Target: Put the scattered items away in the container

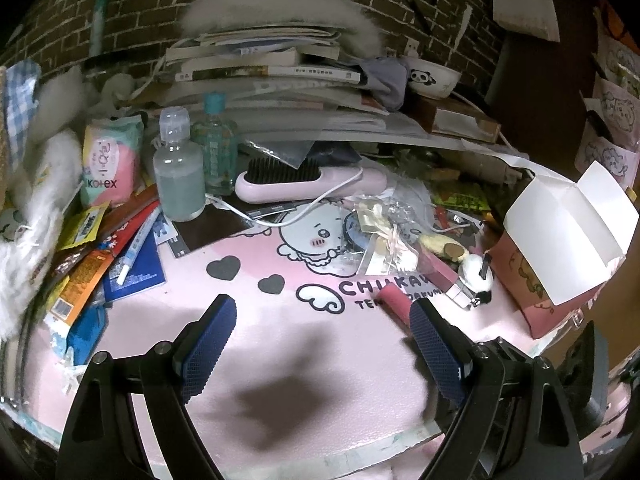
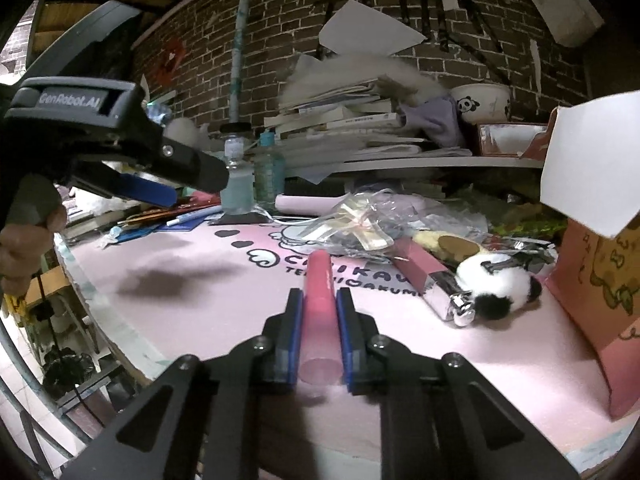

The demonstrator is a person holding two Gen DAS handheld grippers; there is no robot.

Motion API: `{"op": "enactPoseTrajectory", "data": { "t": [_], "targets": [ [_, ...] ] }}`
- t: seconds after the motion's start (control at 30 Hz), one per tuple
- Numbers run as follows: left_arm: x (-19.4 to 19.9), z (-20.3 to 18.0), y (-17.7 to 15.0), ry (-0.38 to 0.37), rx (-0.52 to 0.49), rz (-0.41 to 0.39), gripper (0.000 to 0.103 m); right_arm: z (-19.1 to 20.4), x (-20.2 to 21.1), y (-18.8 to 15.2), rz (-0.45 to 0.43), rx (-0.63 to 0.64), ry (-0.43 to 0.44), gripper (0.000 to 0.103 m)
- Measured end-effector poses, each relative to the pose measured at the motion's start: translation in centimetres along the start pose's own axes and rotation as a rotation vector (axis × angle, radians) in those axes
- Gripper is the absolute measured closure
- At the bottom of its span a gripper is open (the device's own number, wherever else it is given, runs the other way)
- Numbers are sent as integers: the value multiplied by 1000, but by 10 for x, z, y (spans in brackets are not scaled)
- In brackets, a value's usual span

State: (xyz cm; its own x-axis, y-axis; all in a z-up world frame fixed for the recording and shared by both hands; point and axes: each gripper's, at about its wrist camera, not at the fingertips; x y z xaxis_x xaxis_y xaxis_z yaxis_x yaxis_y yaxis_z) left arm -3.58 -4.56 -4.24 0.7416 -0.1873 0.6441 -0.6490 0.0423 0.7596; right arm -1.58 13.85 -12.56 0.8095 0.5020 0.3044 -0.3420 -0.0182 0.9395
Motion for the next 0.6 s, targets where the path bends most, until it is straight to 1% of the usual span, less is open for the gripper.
{"op": "enactPoseTrajectory", "data": {
  "t": [0.17,0.33,0.47,0.57,0.6],
  "targets": [
    [2,0,1,-4,2,-7,16,4,9,13,-39,33,-9,89],
    [10,0,3,-12,-3,-29,16,12,25,40,-86,69,33,89],
    [15,-3,5,-19,-15,-43,16,14,47,74,-127,92,58,89],
    [16,-8,7,-41,-24,-54,16,1,67,104,-125,85,50,89],
    [16,-10,8,-50,-28,-56,16,-9,75,117,-111,77,37,89]
  ]
}}
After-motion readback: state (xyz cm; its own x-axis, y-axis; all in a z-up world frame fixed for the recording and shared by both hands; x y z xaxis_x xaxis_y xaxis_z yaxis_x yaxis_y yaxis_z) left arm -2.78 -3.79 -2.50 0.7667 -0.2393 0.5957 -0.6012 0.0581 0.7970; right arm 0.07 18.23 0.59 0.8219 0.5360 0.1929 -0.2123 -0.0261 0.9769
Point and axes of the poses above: each gripper's, at about its wrist camera, not at the fingertips, and x roughly against the way its jaws point, z to its left, y to its top, and after that the axes turned 10 degrees about -x, right-handed
